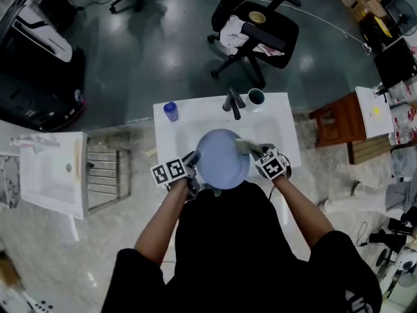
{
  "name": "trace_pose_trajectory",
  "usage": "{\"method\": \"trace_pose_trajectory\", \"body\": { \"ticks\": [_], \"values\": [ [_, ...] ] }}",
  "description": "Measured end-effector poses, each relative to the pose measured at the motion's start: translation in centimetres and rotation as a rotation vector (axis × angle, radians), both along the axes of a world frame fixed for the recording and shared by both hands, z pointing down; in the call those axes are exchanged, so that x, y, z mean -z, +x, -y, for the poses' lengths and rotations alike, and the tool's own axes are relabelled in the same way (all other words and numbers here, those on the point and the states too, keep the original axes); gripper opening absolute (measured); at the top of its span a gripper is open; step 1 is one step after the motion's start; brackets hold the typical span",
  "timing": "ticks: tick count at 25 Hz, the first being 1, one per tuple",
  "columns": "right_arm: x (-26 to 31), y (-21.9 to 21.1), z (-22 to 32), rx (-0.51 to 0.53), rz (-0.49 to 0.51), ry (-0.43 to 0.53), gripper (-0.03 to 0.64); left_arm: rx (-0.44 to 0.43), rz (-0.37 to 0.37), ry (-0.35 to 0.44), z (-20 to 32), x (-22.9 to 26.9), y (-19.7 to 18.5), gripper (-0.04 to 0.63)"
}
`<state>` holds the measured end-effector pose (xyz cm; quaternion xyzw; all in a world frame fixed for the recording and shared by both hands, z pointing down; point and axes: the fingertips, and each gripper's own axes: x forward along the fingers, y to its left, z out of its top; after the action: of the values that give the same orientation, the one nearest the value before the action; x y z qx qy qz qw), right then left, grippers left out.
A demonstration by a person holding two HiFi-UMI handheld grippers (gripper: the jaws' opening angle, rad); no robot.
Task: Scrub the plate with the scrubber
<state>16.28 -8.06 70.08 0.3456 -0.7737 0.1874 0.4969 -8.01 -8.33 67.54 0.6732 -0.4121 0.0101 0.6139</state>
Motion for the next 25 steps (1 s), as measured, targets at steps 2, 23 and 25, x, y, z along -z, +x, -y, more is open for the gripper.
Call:
{"method": "trace_pose_trajectory", "body": {
  "ticks": [2, 23, 25],
  "values": [
    [-0.1, 0.1, -0.3, 0.004, 0.004, -0.008, 0.066, 0.006, -0.001, 0.003, 0.2, 0.0, 0.0, 0.063],
    [-0.2, -1.2, -4.6, -0.002, 0.108, -0.121, 0.066, 0.085, -0.013, -0.007, 1.2, -0.2, -1.3, 0.066],
    [-0.2, -1.3, -4.9, -0.009, 0.123, -0.133, 0.066, 0.092, -0.015, -0.006, 1.3, -0.1, -1.3, 0.066]
  ]
}}
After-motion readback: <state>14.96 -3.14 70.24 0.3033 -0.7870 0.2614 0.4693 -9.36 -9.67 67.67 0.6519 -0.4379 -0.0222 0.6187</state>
